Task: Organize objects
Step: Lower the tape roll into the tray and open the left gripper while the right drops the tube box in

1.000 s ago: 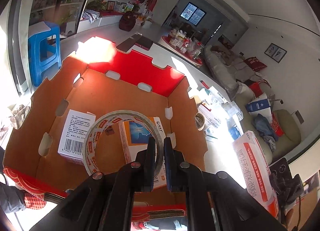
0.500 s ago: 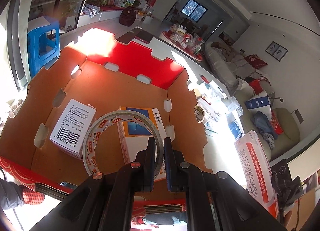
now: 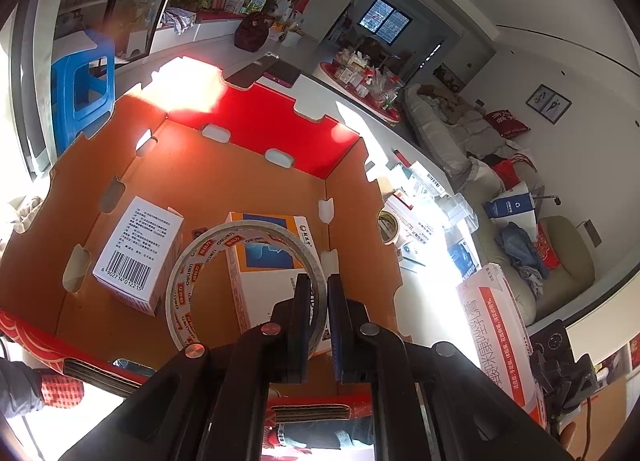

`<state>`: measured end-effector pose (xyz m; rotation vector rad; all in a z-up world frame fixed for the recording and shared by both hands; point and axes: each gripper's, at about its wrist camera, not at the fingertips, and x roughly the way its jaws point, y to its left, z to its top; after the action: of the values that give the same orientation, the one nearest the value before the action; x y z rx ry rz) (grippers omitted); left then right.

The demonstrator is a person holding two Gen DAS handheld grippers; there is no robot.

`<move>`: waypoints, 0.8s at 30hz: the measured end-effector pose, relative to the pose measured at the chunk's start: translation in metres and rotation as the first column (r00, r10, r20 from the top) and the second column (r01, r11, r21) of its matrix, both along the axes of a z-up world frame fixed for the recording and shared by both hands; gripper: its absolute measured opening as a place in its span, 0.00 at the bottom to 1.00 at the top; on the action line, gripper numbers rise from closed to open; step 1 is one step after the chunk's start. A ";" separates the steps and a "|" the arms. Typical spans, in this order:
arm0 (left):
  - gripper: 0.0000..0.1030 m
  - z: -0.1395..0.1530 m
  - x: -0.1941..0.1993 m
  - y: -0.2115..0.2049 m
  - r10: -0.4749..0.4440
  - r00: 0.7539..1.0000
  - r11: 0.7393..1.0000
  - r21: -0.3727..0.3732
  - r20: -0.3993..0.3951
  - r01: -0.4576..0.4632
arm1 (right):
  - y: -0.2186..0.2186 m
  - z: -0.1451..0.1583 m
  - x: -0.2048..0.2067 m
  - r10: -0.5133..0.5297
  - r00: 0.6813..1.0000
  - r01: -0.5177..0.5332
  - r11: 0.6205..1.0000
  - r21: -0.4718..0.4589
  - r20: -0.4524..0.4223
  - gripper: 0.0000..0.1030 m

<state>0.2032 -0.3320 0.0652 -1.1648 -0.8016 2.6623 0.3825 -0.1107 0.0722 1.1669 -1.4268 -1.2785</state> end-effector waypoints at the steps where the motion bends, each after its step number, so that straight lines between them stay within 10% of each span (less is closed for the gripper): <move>1: 0.08 0.001 0.000 0.000 0.000 1.000 1.000 -0.002 -0.002 0.000 | 0.000 0.000 -0.001 -0.001 1.000 0.001 1.000 0.000 -0.002 0.32; 24: 0.08 0.001 -0.016 -0.021 0.067 0.998 0.993 -0.093 0.012 -0.066 | -0.110 0.021 -0.092 0.180 0.982 -0.169 0.973 0.157 -0.057 0.32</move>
<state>0.1873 -0.3531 0.0659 -1.2014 -0.7388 2.7754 0.2901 -0.2209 0.0937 1.3051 -1.1642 -1.3079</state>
